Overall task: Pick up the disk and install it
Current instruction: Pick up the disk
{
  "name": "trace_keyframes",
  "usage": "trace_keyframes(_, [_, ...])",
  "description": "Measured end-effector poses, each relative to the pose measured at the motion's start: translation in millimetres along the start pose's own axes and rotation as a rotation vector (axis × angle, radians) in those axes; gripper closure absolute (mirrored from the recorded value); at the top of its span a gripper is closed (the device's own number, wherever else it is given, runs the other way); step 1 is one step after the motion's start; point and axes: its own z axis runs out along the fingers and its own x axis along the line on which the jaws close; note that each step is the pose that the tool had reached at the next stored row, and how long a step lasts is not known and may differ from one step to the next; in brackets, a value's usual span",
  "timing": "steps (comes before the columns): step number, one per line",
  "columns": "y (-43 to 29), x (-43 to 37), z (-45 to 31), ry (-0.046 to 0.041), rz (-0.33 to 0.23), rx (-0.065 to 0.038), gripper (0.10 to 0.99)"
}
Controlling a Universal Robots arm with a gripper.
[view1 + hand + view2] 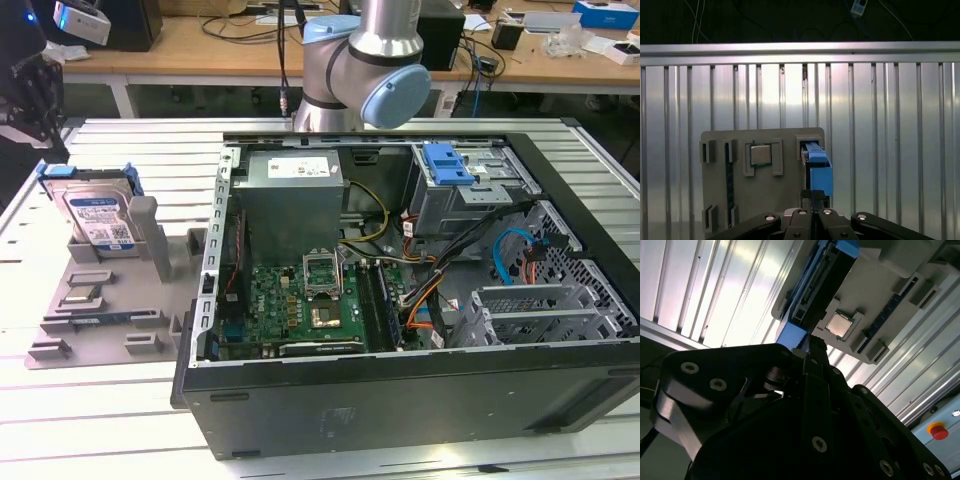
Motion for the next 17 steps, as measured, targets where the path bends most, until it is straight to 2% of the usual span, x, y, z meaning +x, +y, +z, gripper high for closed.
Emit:
trace_keyframes(2, [0.0,0.0,0.0,0.0,0.0,0.0,0.973])
trace_keyframes(3, [0.0,0.0,0.1,0.0,0.0,0.0,0.918])
trace_keyframes(4, [0.0,0.0,0.1,0.0,0.0,0.0,0.792])
trace_keyframes(5, [0.0,0.0,0.1,0.0,0.0,0.0,0.729])
trace_keyframes(6, [0.0,0.0,0.1,0.0,0.0,0.0,0.729])
trace_keyframes(7, [0.0,0.0,0.1,0.0,0.0,0.0,0.612])
trace_keyframes(8, [0.0,0.0,0.1,0.0,0.0,0.0,0.549])
trace_keyframes(9, [0.0,0.0,0.2,0.0,0.0,0.0,0.549])
trace_keyframes(10, [0.0,0.0,0.2,0.0,0.0,0.0,0.486])
trace_keyframes(13, [0.1,-2.1,1.9,-0.0001,0.0,0.0,0.486])
trace_keyframes(17, [0.1,-3.9,10.4,0.0,-0.002,0.0,0.486])
